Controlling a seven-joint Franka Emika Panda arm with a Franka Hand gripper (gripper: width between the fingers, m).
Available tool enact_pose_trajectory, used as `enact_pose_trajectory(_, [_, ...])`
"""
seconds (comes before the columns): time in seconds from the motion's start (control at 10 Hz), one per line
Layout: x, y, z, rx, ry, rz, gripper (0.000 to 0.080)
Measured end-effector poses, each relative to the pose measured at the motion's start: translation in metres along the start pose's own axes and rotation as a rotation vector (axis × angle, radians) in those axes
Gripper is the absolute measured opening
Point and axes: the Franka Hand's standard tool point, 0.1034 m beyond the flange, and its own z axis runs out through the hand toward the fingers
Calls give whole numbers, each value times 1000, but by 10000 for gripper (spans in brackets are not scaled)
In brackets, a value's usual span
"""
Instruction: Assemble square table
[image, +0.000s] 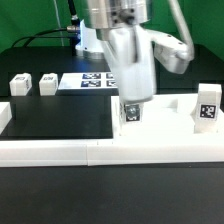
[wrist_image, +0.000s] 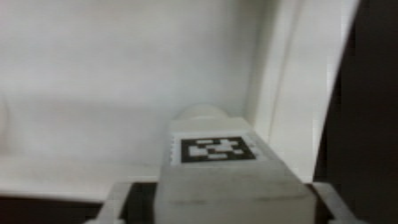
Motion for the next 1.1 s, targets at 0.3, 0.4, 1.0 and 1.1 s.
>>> enact_pose_trajectory(0.3, [1, 0, 0, 14, -51, 311, 291])
enact_pose_trajectory(0.4, [0, 0, 0, 14, -48, 330, 291])
enact_pose_trajectory(1.0, [-14, 5, 4, 9, -14, -68, 644])
enact_pose_trajectory(1.1, [-12, 5, 4, 9, -12, -115, 644])
